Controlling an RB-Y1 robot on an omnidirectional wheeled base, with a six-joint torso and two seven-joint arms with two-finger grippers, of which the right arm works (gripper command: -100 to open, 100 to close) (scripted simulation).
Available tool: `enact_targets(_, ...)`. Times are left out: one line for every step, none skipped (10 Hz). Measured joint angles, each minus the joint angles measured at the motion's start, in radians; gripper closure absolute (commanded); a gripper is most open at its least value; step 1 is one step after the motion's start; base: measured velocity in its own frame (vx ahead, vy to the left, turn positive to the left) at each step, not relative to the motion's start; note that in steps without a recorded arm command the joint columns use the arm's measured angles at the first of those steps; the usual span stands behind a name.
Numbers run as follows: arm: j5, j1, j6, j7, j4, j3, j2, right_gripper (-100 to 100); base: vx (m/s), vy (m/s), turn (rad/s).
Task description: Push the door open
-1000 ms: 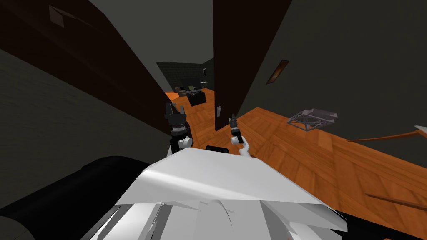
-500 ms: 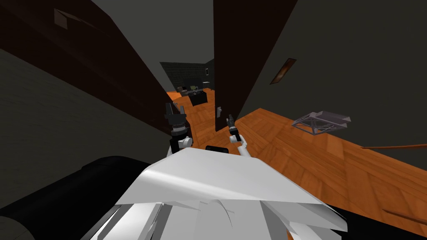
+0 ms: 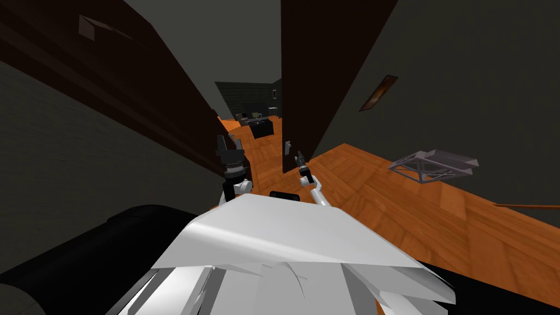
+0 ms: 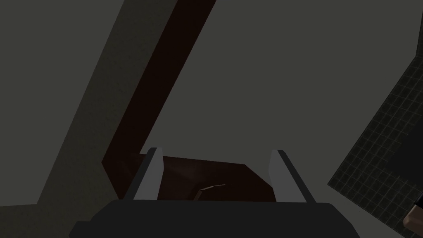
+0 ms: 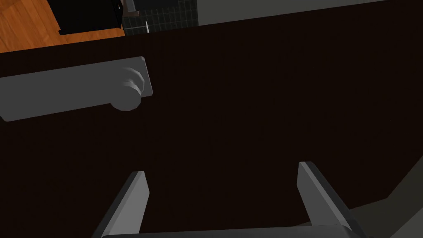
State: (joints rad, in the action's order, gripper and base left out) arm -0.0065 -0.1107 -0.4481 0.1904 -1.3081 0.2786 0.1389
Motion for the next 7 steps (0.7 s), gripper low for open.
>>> enact_targets(-0.001,-0.021,-0.004,0.009,0.031,0.011,0.004,-100,0.049,-0.055,0.043)
enact_targets(-0.002,-0.035,-0.006,0.016,0.057,0.015,0.007,-100,0.040,-0.048,0.069)
enact_targets(-0.004,-0.054,-0.005,0.024,0.086,0.022,0.011,-100,0.056,-0.068,0.119)
enact_targets(-0.006,-0.073,-0.003,0.034,0.110,0.032,0.017,-100,0.045,-0.056,0.042)
enact_targets(-0.006,-0.084,-0.001,0.038,0.129,0.037,0.017,-100,0.040,-0.051,0.053)
enact_targets(-0.007,-0.104,-0.006,0.044,0.162,0.043,0.018,-100,0.034,-0.037,0.039)
enact_targets(-0.008,-0.110,-0.010,0.050,0.178,0.047,0.022,-100,0.043,-0.041,0.068)
